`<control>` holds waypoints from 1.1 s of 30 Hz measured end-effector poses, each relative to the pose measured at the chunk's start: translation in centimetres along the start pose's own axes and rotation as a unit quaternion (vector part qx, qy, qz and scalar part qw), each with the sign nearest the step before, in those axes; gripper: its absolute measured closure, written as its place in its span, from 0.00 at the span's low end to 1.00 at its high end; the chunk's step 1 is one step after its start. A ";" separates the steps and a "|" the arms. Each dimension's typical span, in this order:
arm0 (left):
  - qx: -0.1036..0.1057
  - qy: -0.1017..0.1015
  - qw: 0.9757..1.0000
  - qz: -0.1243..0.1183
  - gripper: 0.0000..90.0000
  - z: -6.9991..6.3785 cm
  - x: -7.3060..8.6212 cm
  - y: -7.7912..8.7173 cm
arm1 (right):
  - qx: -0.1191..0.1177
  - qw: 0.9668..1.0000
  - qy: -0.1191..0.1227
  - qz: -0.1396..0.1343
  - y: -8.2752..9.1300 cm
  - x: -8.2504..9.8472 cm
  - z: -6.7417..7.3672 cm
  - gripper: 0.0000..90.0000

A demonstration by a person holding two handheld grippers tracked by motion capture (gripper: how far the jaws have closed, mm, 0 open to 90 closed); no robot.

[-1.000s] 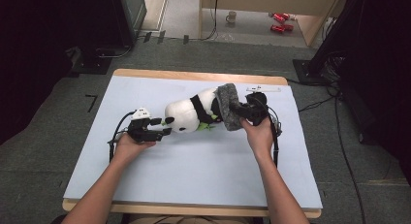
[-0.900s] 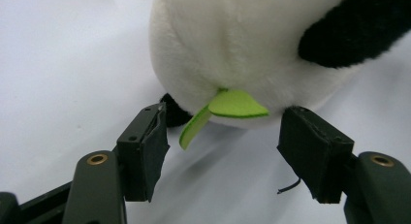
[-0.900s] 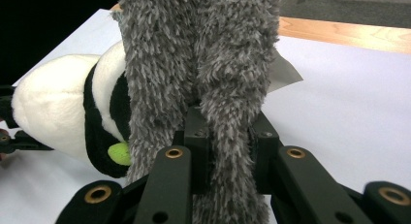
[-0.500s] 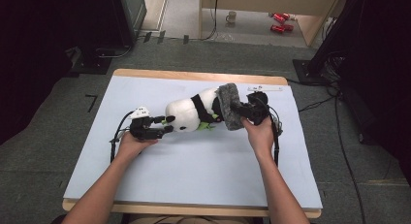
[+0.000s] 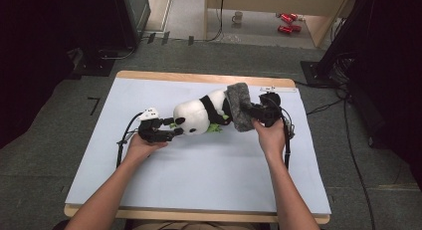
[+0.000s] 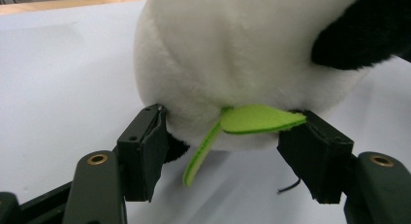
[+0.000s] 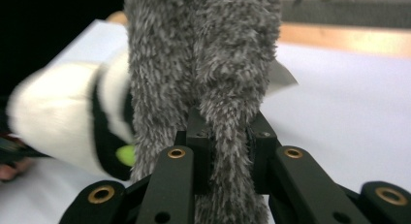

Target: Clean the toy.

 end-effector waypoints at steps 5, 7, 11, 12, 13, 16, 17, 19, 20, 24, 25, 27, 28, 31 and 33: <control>0.004 0.008 1.000 -0.004 0.38 -0.4 -0.2 0.1 | -0.036 0.998 0.035 -0.023 1.0 -2.3 3.2 0.86; 0.002 0.004 1.000 -0.003 0.38 -0.5 -0.1 0.1 | -0.051 0.997 0.050 -0.015 0.2 -2.4 4.7 0.86; -0.005 -0.005 1.000 0.001 0.38 -0.6 0.0 0.0 | -0.039 0.996 0.081 0.018 -2.5 -1.6 6.2 0.85; -0.006 -0.004 1.000 0.000 0.38 -0.5 0.0 0.0 | -0.026 0.995 0.089 0.029 -3.2 -1.3 6.0 0.85; -0.008 -0.002 1.000 -0.002 0.37 -0.5 0.0 -0.1 | -0.019 0.995 0.090 0.031 -3.7 -1.2 5.7 0.85; -0.008 0.005 1.000 -0.008 0.37 -0.4 -0.1 -0.1 | -0.036 0.998 0.053 0.016 -4.4 -1.3 4.5 0.86; -0.009 0.004 1.000 -0.008 0.37 -0.4 -0.1 -0.2 | -0.038 0.998 0.052 0.019 -4.8 -1.4 4.4 0.86; -0.011 0.004 1.000 -0.005 0.37 -0.3 0.0 -0.3 | -0.040 0.997 0.055 0.025 -5.1 -1.3 4.4 0.86; -0.011 0.004 1.000 -0.005 0.37 -0.3 0.0 -0.3 | -0.041 0.997 0.057 0.029 -5.3 -1.2 4.4 0.86; -0.013 0.001 1.000 -0.007 0.35 -0.2 0.0 -0.3 | -0.043 0.997 0.059 0.035 -5.3 -1.0 4.2 0.86; -0.017 0.007 1.000 -0.005 0.30 0.1 0.1 -0.5 | -0.043 0.997 0.060 0.039 -5.4 -1.0 4.2 0.86; -0.020 0.011 1.000 -0.001 0.28 0.3 0.2 -0.6 | -0.043 0.997 0.060 0.039 -5.4 -1.0 4.2 0.86; -0.020 0.011 1.000 0.003 0.28 0.5 0.3 -0.6 | -0.042 0.997 0.059 0.039 -5.4 -1.0 4.3 0.86; -0.025 0.005 1.000 0.009 0.31 0.6 0.5 -1.0 | -0.041 0.996 0.064 0.043 -5.4 -0.9 4.4 0.86; -0.024 -0.009 1.000 0.006 0.32 0.5 0.4 -1.2 | -0.041 0.996 0.066 0.044 -5.4 -0.9 4.4 0.86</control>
Point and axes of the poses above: each handheld gripper's, and its own axes: y roughly backward along the jaws, x roughly out of its underside, z roughly to its left, the point moved 4 cm from there along -y, roughly forward along the jaws, and after that the axes turned 13 degrees about y, right-handed, at the moved point
